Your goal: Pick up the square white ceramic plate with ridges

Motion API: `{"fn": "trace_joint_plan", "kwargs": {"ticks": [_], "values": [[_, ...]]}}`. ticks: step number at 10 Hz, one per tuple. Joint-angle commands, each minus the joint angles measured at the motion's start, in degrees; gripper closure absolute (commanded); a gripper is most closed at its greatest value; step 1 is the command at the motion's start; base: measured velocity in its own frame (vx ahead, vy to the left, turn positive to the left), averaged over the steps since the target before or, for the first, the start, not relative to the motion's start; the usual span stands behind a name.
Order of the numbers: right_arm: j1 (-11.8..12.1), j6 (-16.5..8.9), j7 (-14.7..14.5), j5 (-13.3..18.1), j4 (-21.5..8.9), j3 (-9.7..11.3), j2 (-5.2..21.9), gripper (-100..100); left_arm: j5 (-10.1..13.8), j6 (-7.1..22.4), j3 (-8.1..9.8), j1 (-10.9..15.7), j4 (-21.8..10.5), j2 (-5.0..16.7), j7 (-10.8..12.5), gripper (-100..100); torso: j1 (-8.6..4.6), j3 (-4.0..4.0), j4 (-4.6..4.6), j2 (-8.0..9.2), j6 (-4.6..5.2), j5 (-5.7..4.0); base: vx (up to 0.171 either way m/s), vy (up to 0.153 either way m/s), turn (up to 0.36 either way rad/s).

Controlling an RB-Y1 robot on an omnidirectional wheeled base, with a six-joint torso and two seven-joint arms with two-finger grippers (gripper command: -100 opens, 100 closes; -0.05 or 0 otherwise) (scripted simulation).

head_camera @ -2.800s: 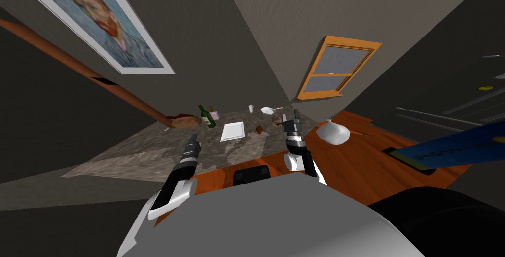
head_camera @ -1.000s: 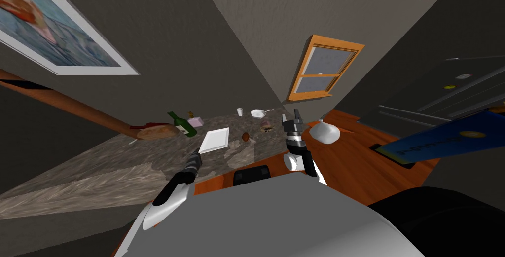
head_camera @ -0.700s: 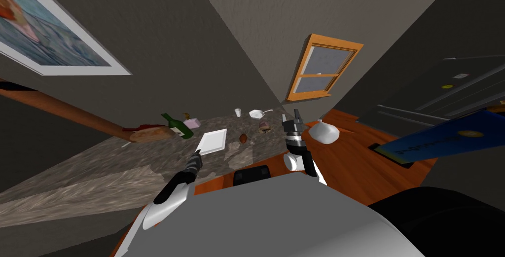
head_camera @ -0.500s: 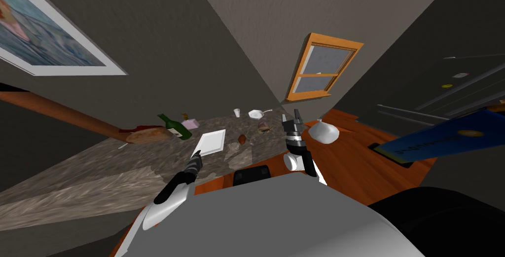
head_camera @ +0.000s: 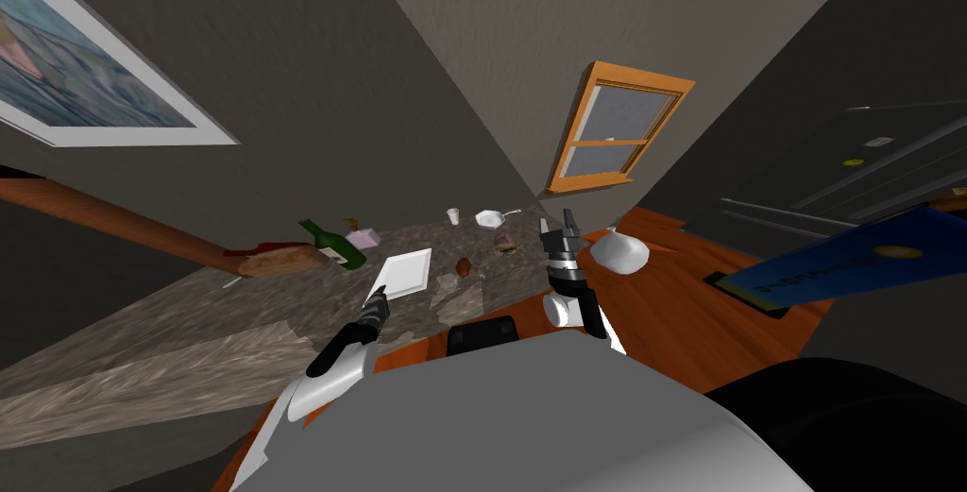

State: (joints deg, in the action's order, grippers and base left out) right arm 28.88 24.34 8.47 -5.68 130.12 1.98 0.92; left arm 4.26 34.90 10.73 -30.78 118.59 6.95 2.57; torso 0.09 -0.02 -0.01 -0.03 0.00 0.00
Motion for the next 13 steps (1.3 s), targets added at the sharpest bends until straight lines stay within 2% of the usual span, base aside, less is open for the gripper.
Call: {"fn": "trace_joint_plan", "kwargs": {"ticks": [1, 2, 6, 7, 8, 13], "values": [[0.0, 0.0, 0.0, 0.0, 0.0, 0.0, 0.0, 0, 0.0, 0.0, 0.0, 0.0, 0.0, 0.0, 0.0, -100, 0.0, 0.0, 0.0, 0.0, 0.0, 0.0, 0.003, 0.006, -0.004], [0.0, 0.0, 0.0, 0.0, 0.0, 0.0, 0.0, 0, 0.0, -0.1, 0.0, 0.1, -0.1, 0.0, 0.0, 100, -0.01, 0.0, 0.0, 0.01, 0.0, -0.01, -0.008, -0.004, 0.013], [0.0, 0.0, 0.0, 0.0, 0.0, 0.0, 0.0, 0, 0.1, 1.0, -0.4, -1.0, -1.2, -0.3, 0.0, 100, -0.13, 0.11, 0.57, -0.35, 0.33, -0.63, -0.013, -0.007, 0.013], [0.0, 0.0, 0.0, 0.0, 0.0, 0.0, 0.0, 0, 0.1, 0.9, -0.4, -1.0, -1.2, -0.3, 0.0, 0, -0.13, 0.08, 0.56, -0.39, 0.33, -0.62, 0.0, 0.0, 0.0], [0.0, 0.0, 0.0, 0.0, 0.0, 0.0, 0.0, 0, 1.0, 1.9, -1.18, -1.4, 0.4, -0.2, 0.1, -100, -0.13, 0.07, 0.55, -0.41, 0.33, -0.62, -0.021, 0.049, -0.094], [0.0, 0.0, 0.0, 0.0, 0.0, 0.0, 0.0, 0, 3.9, 4.8, -3.87, -2.9, 5.5, 0.2, 0.3, -100, 0.48, 0.17, 0.59, -0.25, 0.33, -0.49, -0.045, 0.134, -0.092]]}}
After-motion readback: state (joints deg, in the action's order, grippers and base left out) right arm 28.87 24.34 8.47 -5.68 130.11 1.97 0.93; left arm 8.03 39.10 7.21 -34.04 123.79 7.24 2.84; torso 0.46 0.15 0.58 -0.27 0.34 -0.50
